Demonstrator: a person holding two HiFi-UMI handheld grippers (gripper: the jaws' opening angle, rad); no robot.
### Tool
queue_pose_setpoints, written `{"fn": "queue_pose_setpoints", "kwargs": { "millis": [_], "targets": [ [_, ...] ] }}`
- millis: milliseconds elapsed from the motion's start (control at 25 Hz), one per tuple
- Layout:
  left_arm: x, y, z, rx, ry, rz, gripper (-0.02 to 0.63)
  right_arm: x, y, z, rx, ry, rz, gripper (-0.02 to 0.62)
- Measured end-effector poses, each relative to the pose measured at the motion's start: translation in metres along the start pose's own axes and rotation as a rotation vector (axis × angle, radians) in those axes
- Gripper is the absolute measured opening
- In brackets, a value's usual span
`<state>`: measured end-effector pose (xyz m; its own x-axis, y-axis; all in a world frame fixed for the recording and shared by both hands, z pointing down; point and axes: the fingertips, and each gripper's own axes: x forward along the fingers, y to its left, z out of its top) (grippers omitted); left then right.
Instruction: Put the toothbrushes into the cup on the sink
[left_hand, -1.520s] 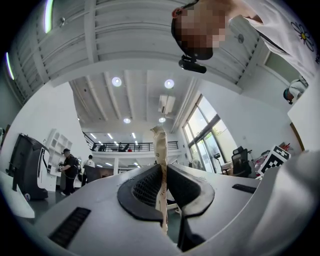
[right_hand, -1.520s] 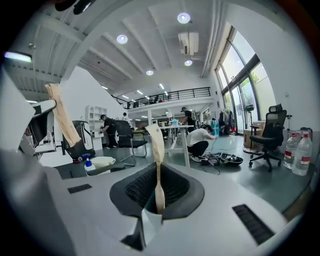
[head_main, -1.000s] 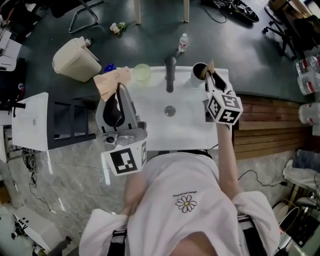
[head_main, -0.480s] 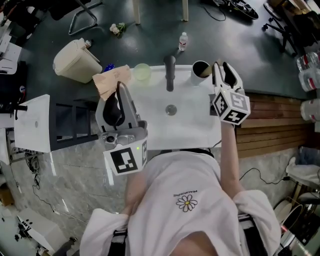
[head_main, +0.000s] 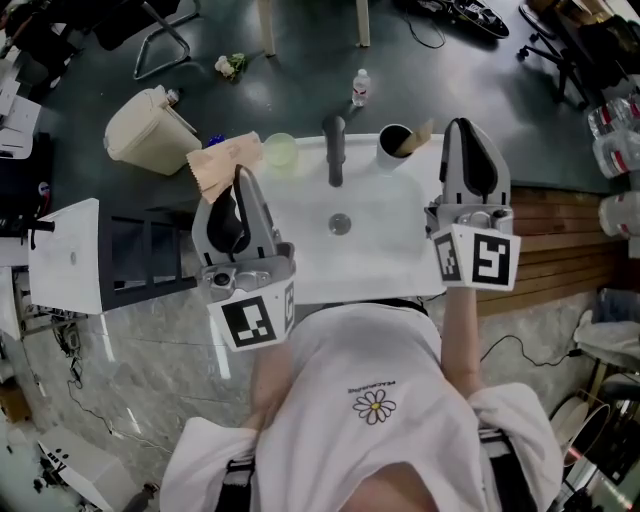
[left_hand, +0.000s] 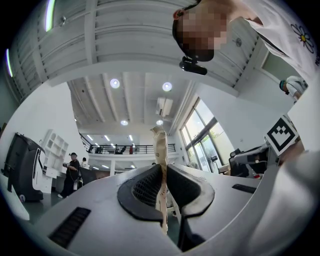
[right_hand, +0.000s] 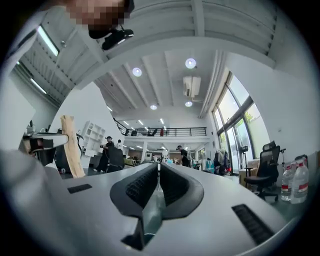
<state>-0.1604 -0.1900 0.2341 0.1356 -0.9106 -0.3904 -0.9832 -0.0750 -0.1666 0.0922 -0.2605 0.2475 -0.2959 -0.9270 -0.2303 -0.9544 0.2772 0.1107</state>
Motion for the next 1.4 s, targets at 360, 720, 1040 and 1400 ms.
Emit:
{"fn": "queue_pose_setpoints", "kwargs": {
  "millis": [360,720,1040,1400],
  "targets": [
    [0.002,-0.008,0.0,-0.011,0.012,-0.013,0.044,-0.033,0.028,0.0,0.011,0.018,0.013,0.012],
    [0.0,-0.008,-0.002,-0.019,0.021,-0.008,0.044,-0.035,0.033,-0.006,0.03,0.034,0.027,0.012],
    [0.016,-0.003,0.0,0.003,-0.02,-0.028,0.044,-0.038,0.032,-0.007,0.037,0.043,0.03,0.012],
    [0.053,0.007,-0.106,-0.023,0.192,-0.044,0.043,-0.046,0.03,-0.018,0.05,0.083,0.017,0.012]
  ]
}}
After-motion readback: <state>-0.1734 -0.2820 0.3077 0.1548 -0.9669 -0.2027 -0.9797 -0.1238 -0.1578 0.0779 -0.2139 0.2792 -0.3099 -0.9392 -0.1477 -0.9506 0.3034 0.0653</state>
